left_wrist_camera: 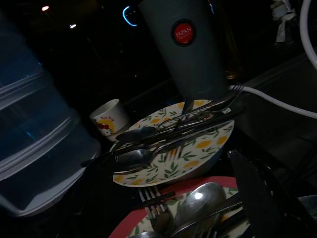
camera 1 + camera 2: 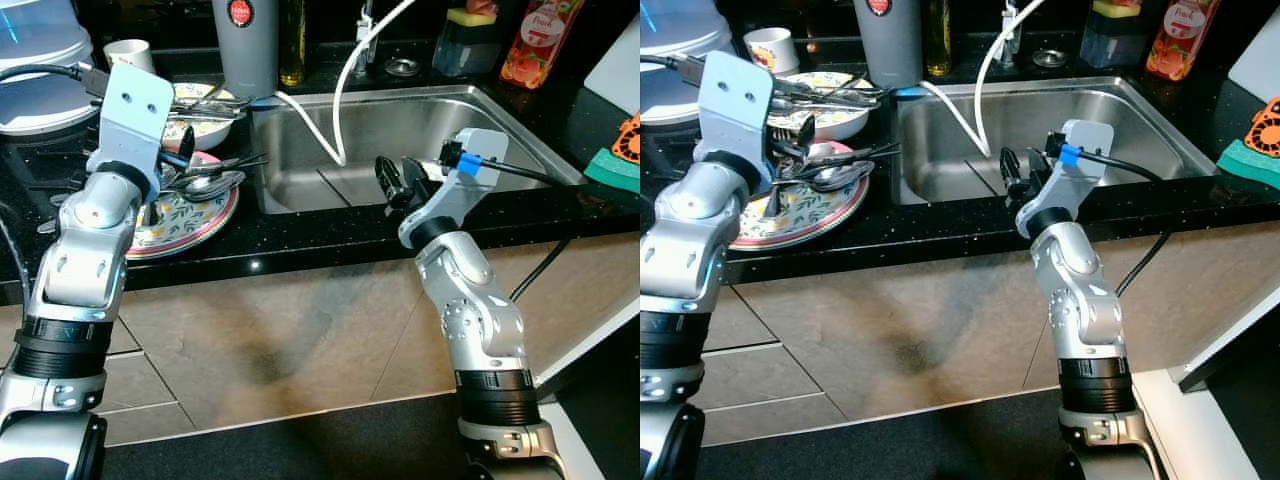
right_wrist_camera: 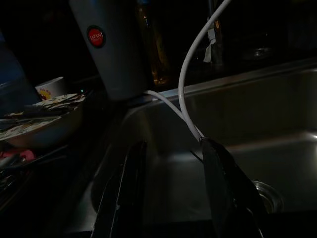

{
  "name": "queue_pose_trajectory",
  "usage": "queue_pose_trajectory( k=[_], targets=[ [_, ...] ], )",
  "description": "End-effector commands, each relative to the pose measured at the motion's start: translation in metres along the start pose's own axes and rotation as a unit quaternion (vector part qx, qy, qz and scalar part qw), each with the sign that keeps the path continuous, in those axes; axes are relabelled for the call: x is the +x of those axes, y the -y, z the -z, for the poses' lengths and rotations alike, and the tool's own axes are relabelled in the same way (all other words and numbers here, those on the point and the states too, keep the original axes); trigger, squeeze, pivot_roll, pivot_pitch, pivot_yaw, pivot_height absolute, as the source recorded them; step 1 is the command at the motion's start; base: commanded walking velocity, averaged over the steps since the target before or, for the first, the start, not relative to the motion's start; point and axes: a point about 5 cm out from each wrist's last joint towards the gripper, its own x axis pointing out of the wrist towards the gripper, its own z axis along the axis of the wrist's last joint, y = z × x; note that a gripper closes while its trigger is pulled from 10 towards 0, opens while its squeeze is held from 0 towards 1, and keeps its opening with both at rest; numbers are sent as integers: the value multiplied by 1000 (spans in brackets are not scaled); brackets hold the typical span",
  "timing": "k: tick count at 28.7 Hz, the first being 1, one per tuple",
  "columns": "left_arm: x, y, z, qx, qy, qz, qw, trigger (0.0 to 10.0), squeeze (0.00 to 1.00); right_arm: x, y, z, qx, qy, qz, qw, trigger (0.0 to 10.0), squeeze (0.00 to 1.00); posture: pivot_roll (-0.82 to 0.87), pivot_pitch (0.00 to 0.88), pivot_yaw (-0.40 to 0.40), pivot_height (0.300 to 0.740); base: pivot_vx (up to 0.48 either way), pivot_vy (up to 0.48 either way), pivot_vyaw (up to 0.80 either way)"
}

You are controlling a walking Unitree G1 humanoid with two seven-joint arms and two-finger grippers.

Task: Kitchen organization

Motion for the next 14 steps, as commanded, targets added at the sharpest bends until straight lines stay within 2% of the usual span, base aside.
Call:
queue_pose_trajectory(
  k=[1, 14],
  targets=[
    [-2, 0, -6, 16, 10, 3, 1000, 10000, 0, -4, -1, 3, 7, -7, 3, 1000, 10000, 0, 11, 294, 20, 740, 0, 0, 0],
    [-4, 1, -2, 15, 2, 7, 1000, 10000, 0, -3, -4, 4, 9, -12, -1, 1000, 10000, 0, 2, 281, 3, 740, 0, 0, 0]
  ],
)
